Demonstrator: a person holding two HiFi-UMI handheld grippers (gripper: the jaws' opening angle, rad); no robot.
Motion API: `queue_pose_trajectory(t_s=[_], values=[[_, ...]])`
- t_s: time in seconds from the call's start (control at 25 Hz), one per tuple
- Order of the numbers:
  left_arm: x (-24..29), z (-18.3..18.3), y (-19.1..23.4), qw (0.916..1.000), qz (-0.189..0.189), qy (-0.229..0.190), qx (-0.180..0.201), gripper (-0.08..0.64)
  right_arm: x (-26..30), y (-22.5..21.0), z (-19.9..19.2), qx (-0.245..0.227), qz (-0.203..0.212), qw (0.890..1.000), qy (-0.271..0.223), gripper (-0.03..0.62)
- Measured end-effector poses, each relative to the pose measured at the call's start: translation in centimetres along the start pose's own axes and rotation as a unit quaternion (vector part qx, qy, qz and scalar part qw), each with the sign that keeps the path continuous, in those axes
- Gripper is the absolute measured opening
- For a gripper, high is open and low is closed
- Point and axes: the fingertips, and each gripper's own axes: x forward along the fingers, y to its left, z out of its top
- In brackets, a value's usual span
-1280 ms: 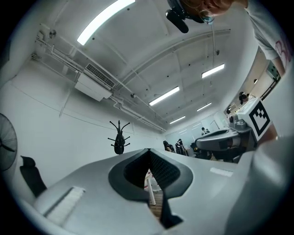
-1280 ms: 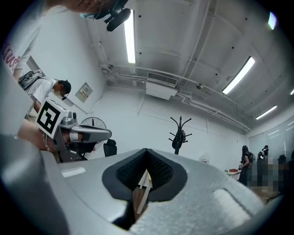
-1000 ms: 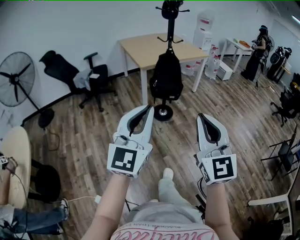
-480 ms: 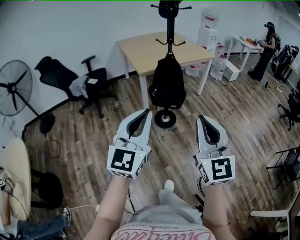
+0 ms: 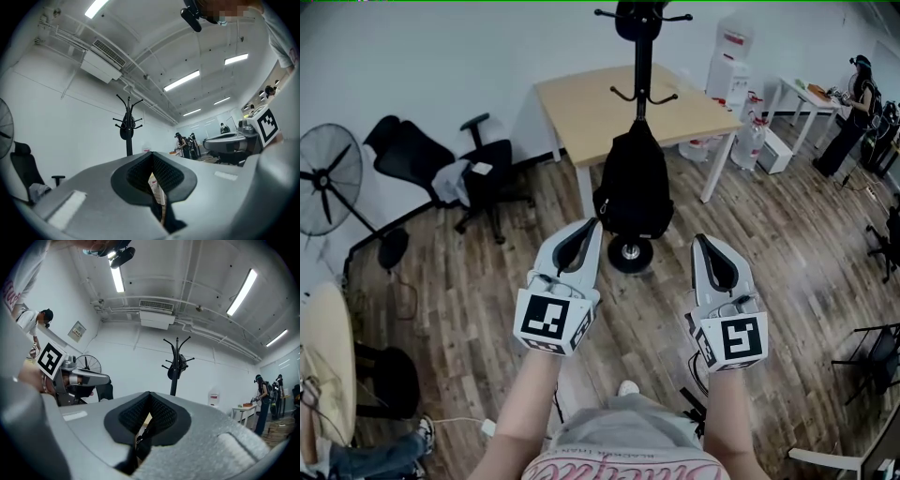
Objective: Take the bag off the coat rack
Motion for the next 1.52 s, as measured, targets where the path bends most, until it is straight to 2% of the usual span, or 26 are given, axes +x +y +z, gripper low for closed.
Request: queue_pose_trajectory(t_s=[0.2,0.52,0.72,0.96,1.52], values=[[3.2,-0.9,0.0,1.0000,0.000,0.002,-0.002,0.017,2.2,-2.4,-1.0,0.006,0.003,1.000,-0.003,0.003],[5.5,-1.4,0.7,1.0000,0.005,0.004,-0.003,0.017,4.1,-3.5,-1.8,0.011,0.014,1.000,-0.006,0.003],[7.3,-2.1,1.4,0.9999,-0.004,0.010,0.013,0.017,5.6,-4.0,-2.9,0.020,0.010,1.000,-0.005,0.003],[9.8,-3.5,2.5,0.9996,-0.017,0.019,0.011,0.017,8.0,-4.8,-4.4,0.025,0.006,1.000,0.005,0.003],[18.3,-8.4,9.2,0.9984,-0.038,0.040,-0.015,0.017,17.7,-7.1,-7.6,0.062,0.002,0.998,0.013,0.005]])
